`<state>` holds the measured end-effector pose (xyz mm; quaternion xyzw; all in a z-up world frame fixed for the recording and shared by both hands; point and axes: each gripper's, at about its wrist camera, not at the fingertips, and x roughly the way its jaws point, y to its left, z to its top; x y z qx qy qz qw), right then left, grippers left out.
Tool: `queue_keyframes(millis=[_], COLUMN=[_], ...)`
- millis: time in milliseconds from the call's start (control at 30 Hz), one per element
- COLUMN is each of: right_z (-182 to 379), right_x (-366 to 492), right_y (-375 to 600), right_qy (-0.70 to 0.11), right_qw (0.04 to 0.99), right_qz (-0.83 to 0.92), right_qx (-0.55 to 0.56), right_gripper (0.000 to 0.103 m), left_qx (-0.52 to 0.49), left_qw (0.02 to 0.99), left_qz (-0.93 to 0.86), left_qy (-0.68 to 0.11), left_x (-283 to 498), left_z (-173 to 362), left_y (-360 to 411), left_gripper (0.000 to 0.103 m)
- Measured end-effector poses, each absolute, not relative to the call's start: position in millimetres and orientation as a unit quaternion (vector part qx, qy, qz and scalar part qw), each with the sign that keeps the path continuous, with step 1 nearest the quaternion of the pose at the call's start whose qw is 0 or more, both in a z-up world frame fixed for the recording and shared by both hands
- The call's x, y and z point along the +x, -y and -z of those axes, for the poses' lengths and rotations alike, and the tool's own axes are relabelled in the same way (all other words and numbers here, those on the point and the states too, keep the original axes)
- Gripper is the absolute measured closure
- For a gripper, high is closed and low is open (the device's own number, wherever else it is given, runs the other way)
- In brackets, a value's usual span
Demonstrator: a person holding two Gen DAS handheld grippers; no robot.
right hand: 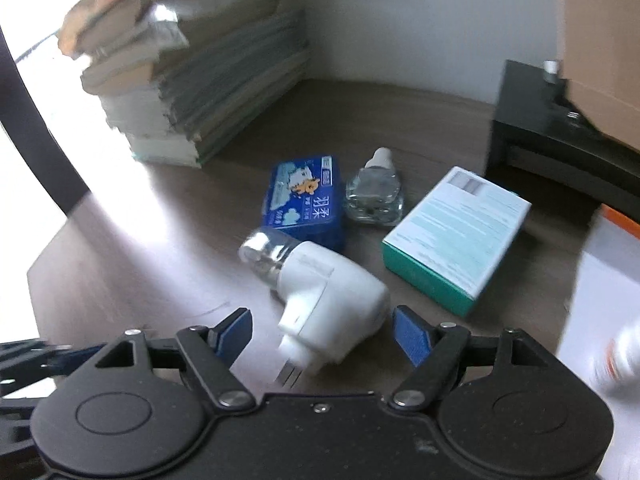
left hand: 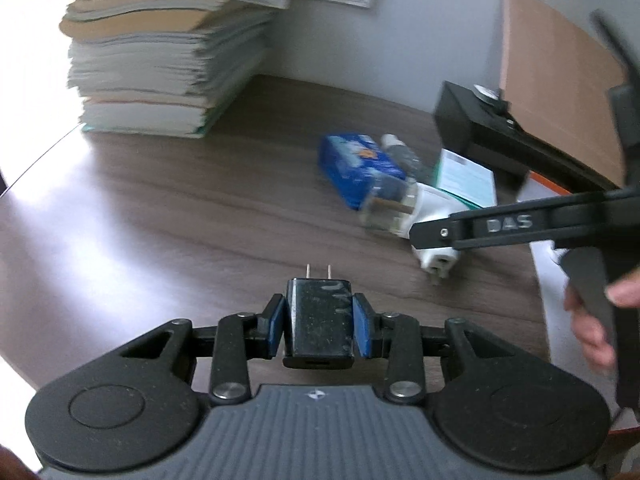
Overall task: Organize rigid objects
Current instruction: 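Grasp the white plug-in diffuser with the right gripper, then carry the black charger and diffuser with both grippers over the tray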
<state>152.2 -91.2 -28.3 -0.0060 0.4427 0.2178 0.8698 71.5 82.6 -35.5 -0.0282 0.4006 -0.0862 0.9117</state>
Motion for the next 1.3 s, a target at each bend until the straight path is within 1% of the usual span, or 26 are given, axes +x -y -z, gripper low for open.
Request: queue_keyframes(millis=[100,133,200,233,267,333,367,400,567,900,1300], right_z=[39,44,48,48,47,45,43,40,31,2,-36], right_x=[169,173,178,179,178,177,176,175,160,119,56], right_y=[80,76,72,70,69,70,71,72,80,124,184], right_qy=[-0.452,-0.455,-0.443,-0.441,-0.438,-0.432,-0.43,-0.424,-0.413,-0.379,-0.341], right_qw=[0.863,0.86,0.865,0.865,0.866,0.869,0.871,0.874,0.881,0.908,0.936], right_qz=[-0.226,-0.225,-0.229,-0.232,-0.233,-0.232,-0.231,-0.229,-0.223,-0.177,-0.085], right_qx=[-0.028,-0.038,-0.058,-0.064,-0.066,-0.065,-0.06,-0.057,-0.059,-0.013,0.032], right_gripper=[0.012,0.01,0.01,0.014,0.029,0.037,0.046,0.052,0.054,0.055,0.055], left_qx=[-0.04,-0.043,-0.047,-0.049,-0.051,-0.054,-0.056,-0.058,-0.053,-0.042,-0.015], left_qw=[0.912,0.913,0.912,0.913,0.913,0.913,0.913,0.913,0.914,0.914,0.907], left_qz=[0.069,0.064,0.056,0.052,0.05,0.048,0.048,0.049,0.064,0.116,0.204], left_qy=[-0.402,-0.402,-0.403,-0.402,-0.402,-0.401,-0.402,-0.401,-0.397,-0.387,-0.368], left_x=[69,69,69,69,69,70,72,73,80,83,72], left_z=[34,34,34,33,33,32,33,32,31,25,10], left_y=[-92,-95,-98,-100,-101,-103,-102,-101,-92,-62,-3], left_gripper=[0.067,0.067,0.067,0.067,0.067,0.067,0.067,0.067,0.067,0.067,0.067])
